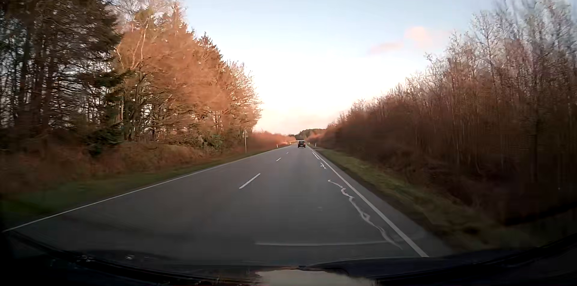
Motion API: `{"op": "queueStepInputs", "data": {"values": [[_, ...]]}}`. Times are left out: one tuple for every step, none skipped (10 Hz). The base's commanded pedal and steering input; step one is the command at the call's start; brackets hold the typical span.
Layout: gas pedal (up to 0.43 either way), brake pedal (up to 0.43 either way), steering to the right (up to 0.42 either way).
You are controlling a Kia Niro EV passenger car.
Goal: Follow the waypoints while adhering to traffic rules and regulations
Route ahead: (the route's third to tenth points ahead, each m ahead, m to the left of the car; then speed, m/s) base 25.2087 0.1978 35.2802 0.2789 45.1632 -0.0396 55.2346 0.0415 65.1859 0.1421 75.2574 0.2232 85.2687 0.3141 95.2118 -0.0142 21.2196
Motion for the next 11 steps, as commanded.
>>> {"op": "queueStepInputs", "data": {"values": [[0.228, 0.000, 0.000], [0.228, 0.000, 0.001], [0.228, 0.000, 0.000], [0.228, 0.000, 0.000], [0.228, 0.000, 0.001], [0.228, 0.000, 0.000], [0.228, 0.000, 0.000], [0.228, 0.000, 0.000], [0.228, 0.000, 0.001], [0.228, 0.000, 0.001], [0.228, 0.000, 0.002]]}}
